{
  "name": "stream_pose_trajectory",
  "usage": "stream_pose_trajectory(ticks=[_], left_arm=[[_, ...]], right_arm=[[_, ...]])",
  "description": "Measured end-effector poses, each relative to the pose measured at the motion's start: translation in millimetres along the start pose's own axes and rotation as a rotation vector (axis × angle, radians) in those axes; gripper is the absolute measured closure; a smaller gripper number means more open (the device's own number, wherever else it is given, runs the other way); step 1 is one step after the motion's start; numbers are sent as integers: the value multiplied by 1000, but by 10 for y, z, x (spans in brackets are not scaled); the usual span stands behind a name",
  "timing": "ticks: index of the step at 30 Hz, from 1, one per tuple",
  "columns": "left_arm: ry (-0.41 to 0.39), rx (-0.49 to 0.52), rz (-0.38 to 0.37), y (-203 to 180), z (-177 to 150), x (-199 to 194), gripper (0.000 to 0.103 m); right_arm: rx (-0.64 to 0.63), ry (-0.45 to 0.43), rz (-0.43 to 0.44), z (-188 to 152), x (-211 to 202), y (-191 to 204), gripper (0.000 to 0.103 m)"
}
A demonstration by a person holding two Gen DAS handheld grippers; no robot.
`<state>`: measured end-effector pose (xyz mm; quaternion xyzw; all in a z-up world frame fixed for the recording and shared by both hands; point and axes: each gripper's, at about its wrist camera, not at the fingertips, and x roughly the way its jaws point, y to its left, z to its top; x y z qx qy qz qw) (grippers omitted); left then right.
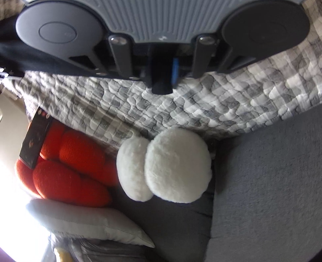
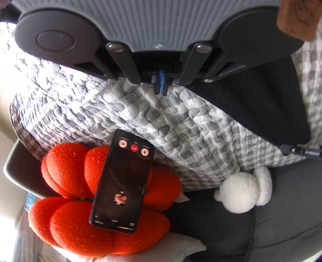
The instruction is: Fold clothes
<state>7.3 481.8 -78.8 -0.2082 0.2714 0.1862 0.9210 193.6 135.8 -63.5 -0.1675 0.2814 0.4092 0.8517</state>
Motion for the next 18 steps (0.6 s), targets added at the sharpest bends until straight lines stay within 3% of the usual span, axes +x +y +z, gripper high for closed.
stream_pose_trajectory(ticks=[1, 2, 3, 4, 5, 7, 12, 14, 18], left_arm=[[4, -18, 6, 22, 23, -33, 56], [9, -31, 24, 41, 43, -80, 43], [13, -42, 47, 59, 60, -136, 39], [18, -52, 67, 83, 73, -200, 37], [25, -64, 79, 112, 81, -264, 37], [48, -107, 74, 194, 90, -360, 37], [126, -199, 25, 347, 83, -463, 41], [143, -185, 13, 318, 67, -457, 51], [173, -138, 1, 225, 31, -424, 53]], right_arm=[[14, -2, -3, 1, -29, -9, 89], [29, -5, 5, -1, -71, -14, 89], [44, -9, 17, -4, -117, -17, 88], [55, -17, 32, -13, -165, -15, 79], [65, -26, 49, -23, -214, -10, 59], [62, -46, 80, -47, -308, 41, 48], [18, -62, 157, -94, -481, 254, 48], [22, -62, 211, -129, -539, 323, 51], [34, -28, 312, -200, -554, 470, 60]])
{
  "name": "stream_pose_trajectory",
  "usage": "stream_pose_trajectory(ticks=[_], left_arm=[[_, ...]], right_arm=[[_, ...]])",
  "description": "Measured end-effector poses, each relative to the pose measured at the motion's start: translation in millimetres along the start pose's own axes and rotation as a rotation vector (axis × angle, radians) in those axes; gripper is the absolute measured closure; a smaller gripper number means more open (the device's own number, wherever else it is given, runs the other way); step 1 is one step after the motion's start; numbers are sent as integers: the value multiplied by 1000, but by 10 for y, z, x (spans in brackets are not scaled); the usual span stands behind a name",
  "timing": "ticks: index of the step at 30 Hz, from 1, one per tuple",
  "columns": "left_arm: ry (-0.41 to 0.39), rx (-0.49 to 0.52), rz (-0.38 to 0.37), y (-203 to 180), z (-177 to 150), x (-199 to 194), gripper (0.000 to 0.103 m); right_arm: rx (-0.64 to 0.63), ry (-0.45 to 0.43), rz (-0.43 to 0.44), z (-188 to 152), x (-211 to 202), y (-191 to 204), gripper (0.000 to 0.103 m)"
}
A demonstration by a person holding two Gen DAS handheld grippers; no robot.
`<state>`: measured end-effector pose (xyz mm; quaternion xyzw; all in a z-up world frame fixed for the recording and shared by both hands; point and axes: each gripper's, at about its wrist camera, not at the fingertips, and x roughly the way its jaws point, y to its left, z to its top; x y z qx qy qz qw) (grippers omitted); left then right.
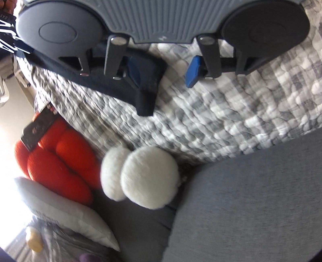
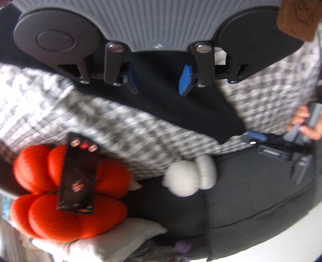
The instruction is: Fold clothes
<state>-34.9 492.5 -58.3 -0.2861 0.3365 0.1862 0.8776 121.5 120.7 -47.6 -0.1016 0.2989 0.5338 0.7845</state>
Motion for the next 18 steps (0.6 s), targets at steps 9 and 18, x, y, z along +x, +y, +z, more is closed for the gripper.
stream_pose_trajectory(ticks=[9, 18], left_arm=[[-48, 116, 197, -159, -66, -20, 63], [-166, 220, 11, -448, -101, -171, 52]], right_arm=[[5, 66, 57, -126, 164, 155, 65], [34, 5, -14, -92, -89, 16, 62]])
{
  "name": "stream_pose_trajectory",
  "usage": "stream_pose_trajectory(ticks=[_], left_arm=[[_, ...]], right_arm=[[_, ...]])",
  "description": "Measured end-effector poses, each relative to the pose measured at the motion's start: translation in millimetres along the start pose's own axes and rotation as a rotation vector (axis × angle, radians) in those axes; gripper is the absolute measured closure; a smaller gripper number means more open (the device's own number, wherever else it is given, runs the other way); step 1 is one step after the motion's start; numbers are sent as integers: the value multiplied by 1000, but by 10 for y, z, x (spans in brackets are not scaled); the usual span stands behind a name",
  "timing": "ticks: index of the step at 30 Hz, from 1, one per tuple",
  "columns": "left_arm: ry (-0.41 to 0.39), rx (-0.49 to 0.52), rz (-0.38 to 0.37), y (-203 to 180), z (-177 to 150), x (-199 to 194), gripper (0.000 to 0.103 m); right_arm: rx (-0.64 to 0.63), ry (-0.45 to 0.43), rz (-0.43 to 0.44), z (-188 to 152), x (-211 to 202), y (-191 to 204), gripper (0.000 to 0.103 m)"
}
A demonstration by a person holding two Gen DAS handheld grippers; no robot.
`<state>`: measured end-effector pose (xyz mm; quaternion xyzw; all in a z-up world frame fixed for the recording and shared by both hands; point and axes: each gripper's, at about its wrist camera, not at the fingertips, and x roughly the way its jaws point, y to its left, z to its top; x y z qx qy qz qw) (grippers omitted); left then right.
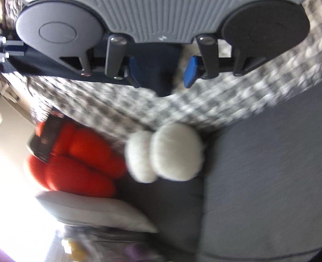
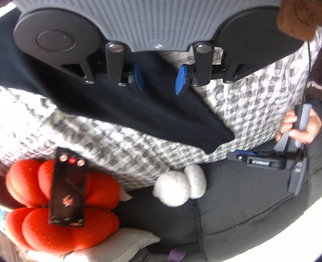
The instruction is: Fold clothes
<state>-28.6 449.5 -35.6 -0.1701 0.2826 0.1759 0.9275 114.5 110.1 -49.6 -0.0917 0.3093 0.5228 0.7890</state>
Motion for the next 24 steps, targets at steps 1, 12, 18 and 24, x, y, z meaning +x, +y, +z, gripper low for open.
stream_pose_trajectory(ticks=[1, 12, 18, 24], left_arm=[[8, 14, -16, -46, -10, 29, 52], [76, 139, -187, -689, -88, 202, 50], [89, 229, -278, -1187, -117, 347, 50], [87, 320, -376, -1690, -198, 484, 49]], right_arm=[[4, -5, -15, 5, -51, -40, 62], [57, -34, -334, -163, -814, -769, 57], [116, -66, -471, -284, -1048, -1248, 51], [142, -69, -496, -327, -1023, -1648, 49]])
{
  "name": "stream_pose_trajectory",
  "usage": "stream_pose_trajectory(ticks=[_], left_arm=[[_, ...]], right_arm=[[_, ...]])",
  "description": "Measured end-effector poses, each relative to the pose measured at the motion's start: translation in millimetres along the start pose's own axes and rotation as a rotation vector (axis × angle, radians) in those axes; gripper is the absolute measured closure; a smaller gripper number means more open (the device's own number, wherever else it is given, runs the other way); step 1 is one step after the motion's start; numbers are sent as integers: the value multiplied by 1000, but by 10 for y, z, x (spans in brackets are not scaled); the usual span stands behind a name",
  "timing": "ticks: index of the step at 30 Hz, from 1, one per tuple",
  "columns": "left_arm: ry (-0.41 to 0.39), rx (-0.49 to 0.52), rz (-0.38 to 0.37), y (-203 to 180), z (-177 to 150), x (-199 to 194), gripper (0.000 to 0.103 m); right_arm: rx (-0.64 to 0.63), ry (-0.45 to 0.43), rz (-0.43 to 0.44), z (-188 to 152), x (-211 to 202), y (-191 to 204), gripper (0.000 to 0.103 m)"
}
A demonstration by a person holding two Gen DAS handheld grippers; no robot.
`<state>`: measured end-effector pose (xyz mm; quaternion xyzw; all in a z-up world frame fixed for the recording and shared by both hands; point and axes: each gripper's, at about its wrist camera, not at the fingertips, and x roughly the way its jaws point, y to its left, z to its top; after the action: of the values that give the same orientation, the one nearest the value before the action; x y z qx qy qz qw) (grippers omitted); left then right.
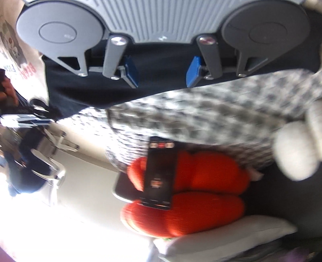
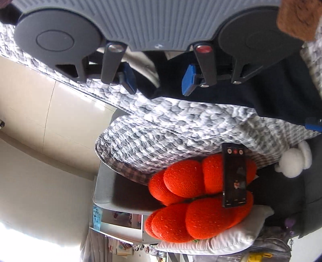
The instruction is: Fold clothes
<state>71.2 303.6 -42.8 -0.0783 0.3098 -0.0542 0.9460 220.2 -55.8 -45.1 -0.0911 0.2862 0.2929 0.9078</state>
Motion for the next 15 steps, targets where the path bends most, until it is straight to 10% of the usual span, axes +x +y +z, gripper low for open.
stream_pose_trajectory(ticks=[5, 8, 15], left_arm=[[22, 73, -40, -260, -46, 237, 49], [33, 93, -57, -332, -76, 310, 49], [54, 118, -46, -376, -90, 431, 44]], right_arm=[[2, -8, 35, -32, 135, -78, 52], [-7, -25, 72, -54, 130, -44, 89], [-48, -88, -22, 25, 113, 35, 93]])
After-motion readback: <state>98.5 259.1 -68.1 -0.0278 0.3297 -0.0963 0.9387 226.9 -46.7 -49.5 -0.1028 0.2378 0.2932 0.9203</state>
